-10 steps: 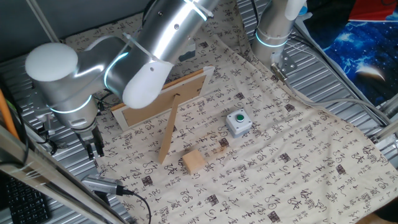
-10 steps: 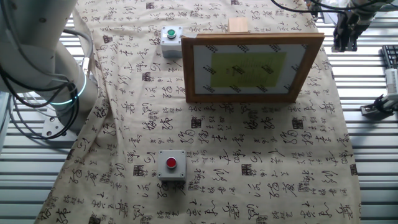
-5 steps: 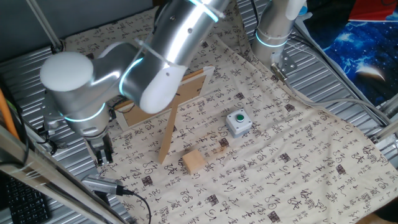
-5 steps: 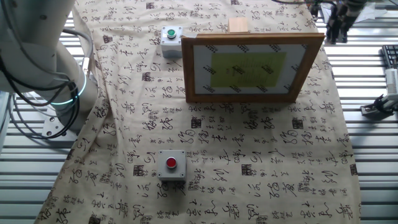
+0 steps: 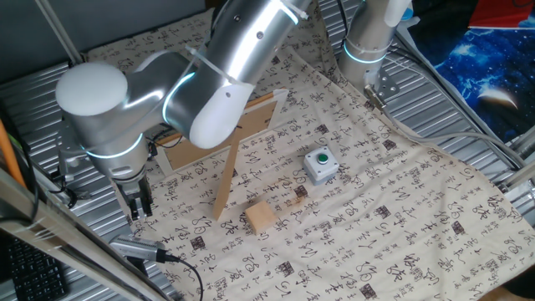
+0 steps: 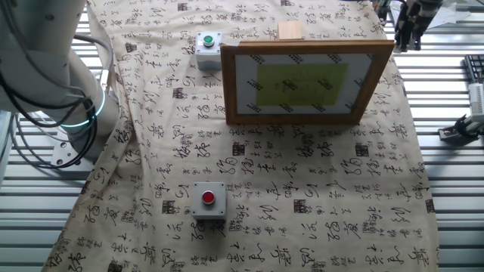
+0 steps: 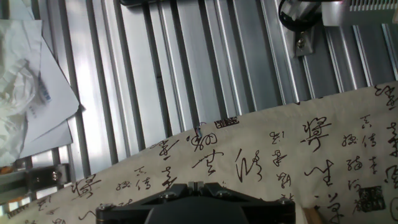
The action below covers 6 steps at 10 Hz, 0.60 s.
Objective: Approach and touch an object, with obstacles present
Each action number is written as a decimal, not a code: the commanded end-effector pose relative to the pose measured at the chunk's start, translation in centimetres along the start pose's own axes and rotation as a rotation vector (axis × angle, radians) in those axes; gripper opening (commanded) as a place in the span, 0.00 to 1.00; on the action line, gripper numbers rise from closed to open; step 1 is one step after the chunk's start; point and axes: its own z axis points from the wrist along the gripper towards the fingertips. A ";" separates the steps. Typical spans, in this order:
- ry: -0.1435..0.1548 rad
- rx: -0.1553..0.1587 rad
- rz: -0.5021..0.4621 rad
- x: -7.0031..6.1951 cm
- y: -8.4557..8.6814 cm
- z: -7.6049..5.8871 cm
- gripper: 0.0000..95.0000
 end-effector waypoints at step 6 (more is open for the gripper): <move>-0.001 0.033 -0.057 0.2 -0.1 0.0 0.00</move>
